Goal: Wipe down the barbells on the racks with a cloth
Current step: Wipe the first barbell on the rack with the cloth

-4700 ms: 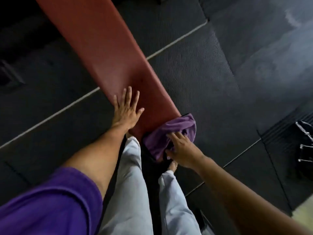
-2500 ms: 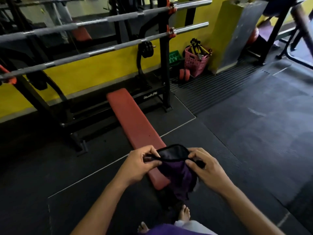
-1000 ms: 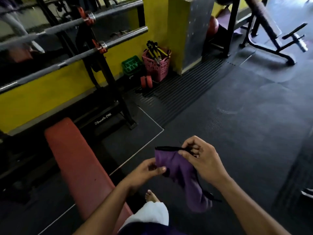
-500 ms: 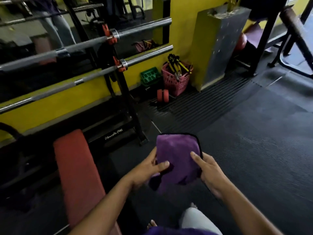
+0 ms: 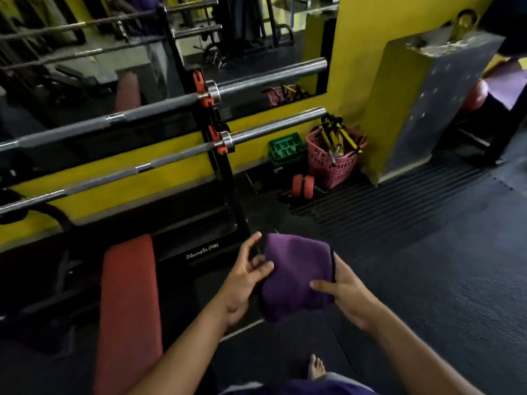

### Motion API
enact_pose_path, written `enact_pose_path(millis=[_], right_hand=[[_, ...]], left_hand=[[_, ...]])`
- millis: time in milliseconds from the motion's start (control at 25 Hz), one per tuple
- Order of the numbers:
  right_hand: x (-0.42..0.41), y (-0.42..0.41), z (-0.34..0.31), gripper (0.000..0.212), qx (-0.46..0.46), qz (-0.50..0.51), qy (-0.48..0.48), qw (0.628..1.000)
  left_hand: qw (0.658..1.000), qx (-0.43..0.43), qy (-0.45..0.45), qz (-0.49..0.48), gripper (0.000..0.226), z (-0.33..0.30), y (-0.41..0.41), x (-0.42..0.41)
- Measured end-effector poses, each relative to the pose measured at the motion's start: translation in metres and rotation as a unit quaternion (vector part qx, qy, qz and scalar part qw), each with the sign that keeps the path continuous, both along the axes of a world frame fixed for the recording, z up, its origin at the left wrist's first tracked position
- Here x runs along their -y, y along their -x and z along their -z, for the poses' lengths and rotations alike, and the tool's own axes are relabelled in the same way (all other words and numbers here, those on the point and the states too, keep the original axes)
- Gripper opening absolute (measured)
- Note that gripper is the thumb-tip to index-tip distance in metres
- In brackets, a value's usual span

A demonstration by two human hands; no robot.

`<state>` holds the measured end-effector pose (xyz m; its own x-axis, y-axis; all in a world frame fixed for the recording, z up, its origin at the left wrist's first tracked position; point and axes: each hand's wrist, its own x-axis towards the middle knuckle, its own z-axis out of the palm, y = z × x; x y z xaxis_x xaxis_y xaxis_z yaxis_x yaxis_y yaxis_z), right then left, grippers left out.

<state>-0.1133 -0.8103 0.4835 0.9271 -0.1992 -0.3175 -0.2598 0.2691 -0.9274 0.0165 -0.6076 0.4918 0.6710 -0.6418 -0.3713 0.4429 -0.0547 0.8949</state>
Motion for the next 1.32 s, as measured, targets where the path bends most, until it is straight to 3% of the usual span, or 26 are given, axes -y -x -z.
enact_pose_path(millis=[120, 280, 320, 440, 520, 600, 720, 840, 880, 1000, 1160, 1240, 1320], right_hand=[[0.025, -0.049, -0.003, 0.056, -0.003, 0.080, -0.063, 0.995], [0.064, -0.097, 0.014, 0.096, -0.041, -0.029, 0.065, 0.997], [0.070, -0.108, 0.018, 0.091, -0.069, -0.054, 0.070, 0.994], [0.084, -0.146, 0.029, 0.066, -0.146, 0.032, -0.017, 0.989], [0.096, -0.182, 0.014, 0.085, -0.147, 0.075, -0.027, 0.986], [0.111, -0.221, -0.030, 0.121, -0.068, 0.080, 0.061, 0.993], [0.135, -0.266, -0.107, 0.104, 0.140, 0.122, 0.244, 0.952], [0.144, -0.290, -0.148, 0.085, 0.270, 0.209, 0.291, 0.894], [0.150, -0.297, -0.147, 0.077, 0.283, 0.223, 0.297, 0.884], [0.168, -0.322, -0.138, 0.040, 0.294, 0.193, 0.231, 0.907], [0.197, -0.360, -0.141, 0.058, 0.277, 0.192, 0.382, 0.860], [0.212, -0.376, -0.149, 0.061, 0.273, 0.147, 0.365, 0.878], [0.228, -0.396, -0.157, 0.054, 0.252, 0.081, 0.307, 0.914]], left_hand=[[0.999, -0.034, -0.013, 0.034, 0.084, 0.009, -0.029, 0.019], [0.999, 0.000, -0.036, 0.008, 0.049, 0.031, -0.059, 0.052], [0.999, 0.009, -0.050, -0.011, 0.038, 0.033, -0.071, 0.060], [0.995, 0.011, -0.096, -0.034, 0.026, 0.046, -0.113, 0.076], [0.994, 0.003, -0.104, -0.039, 0.033, 0.037, -0.149, 0.090], [0.996, 0.061, -0.044, -0.049, 0.047, 0.004, -0.189, 0.112], [0.971, 0.204, 0.110, -0.057, 0.066, -0.069, -0.256, 0.149], [0.943, 0.293, 0.153, -0.040, 0.056, -0.113, -0.298, 0.174], [0.937, 0.315, 0.143, -0.039, 0.046, -0.115, -0.307, 0.181], [0.929, 0.352, 0.110, -0.031, 0.019, -0.120, -0.329, 0.197], [0.919, 0.388, 0.041, -0.060, 0.020, -0.133, -0.361, 0.206], [0.911, 0.409, 0.035, -0.052, 0.020, -0.145, -0.376, 0.205], [0.928, 0.371, 0.021, -0.044, 0.021, -0.157, -0.385, 0.205]])
